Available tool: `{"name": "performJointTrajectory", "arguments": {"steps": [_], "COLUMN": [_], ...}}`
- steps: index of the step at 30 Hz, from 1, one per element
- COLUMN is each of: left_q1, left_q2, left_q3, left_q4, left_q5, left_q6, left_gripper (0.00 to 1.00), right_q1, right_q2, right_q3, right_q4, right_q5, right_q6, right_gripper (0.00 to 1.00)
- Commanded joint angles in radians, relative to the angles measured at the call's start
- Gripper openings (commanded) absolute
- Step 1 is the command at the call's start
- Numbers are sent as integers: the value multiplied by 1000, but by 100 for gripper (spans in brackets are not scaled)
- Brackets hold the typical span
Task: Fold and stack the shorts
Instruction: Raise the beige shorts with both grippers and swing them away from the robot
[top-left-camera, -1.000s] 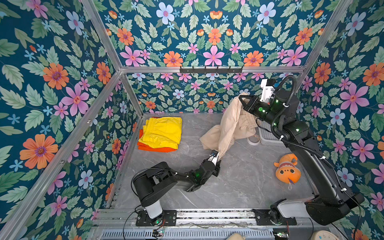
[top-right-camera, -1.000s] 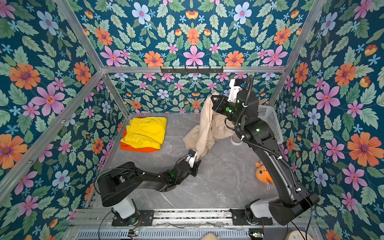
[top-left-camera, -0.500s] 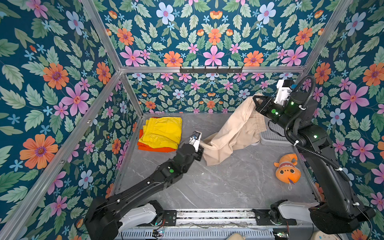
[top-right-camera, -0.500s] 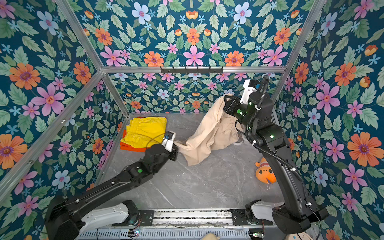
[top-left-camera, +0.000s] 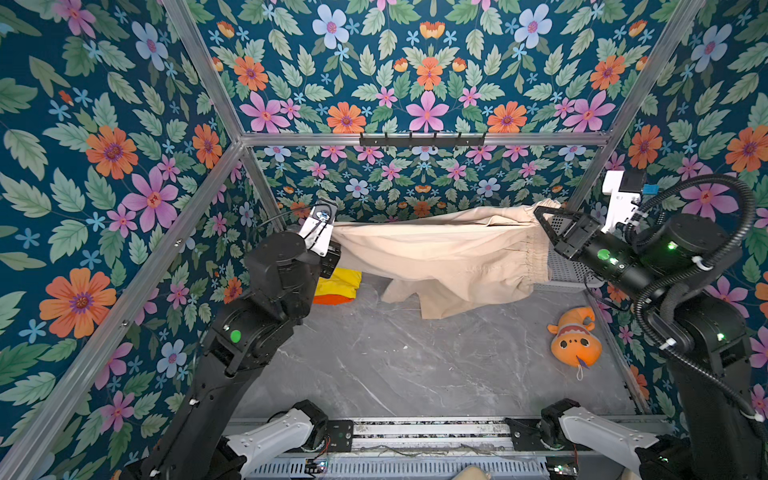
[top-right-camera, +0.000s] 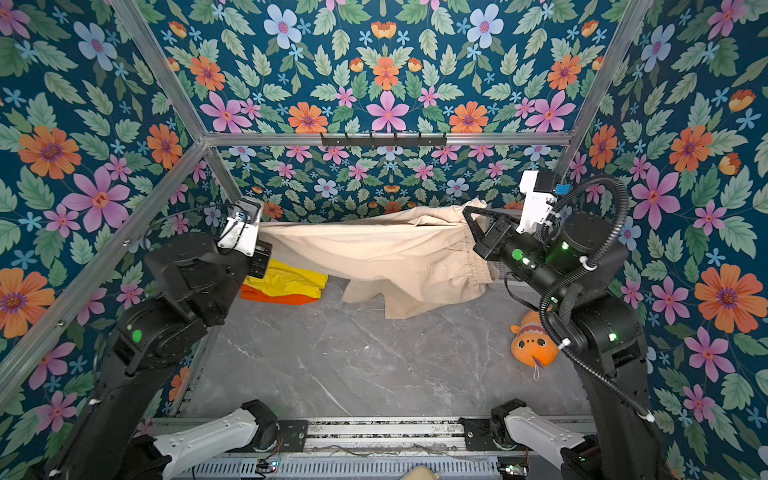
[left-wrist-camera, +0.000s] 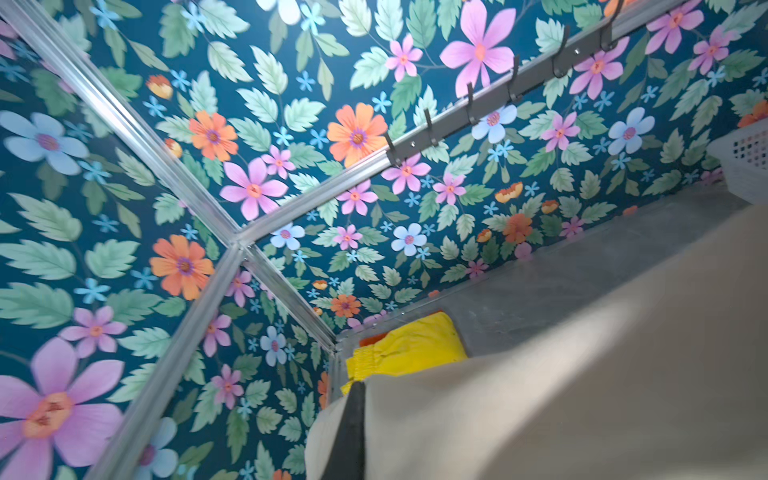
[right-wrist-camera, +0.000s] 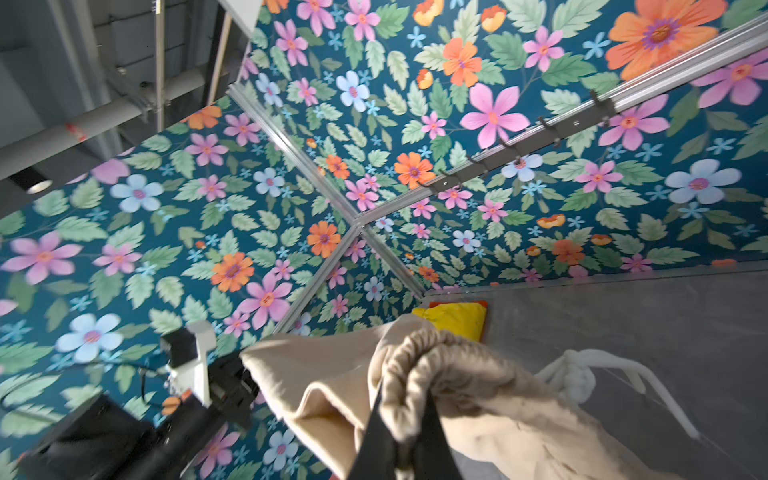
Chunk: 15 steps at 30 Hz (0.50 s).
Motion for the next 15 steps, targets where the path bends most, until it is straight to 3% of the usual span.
{"name": "performJointTrajectory", "arguments": {"steps": [1,5,9,15], "left_q1": [2,2,18,301], "left_q2": [3,13,61,220], "left_q3": [71,74,54,70], "left_q4": [-86,-90,-66,-18], "left_q5": [-86,-123,-92,227], "left_q6": [101,130,136,133], "left_gripper": [0,0,0,0], "right_q1": [0,0,0,-48], "right_q2": [-29,-71,-19,152], "right_q3": [13,-43,-86,-128], "right_q4": [-31,-69,-93,57], "right_q5": [-129,-60,-6,-47], "right_q6": [8,0,-11,42], "right_gripper": [0,0,0,0]}}
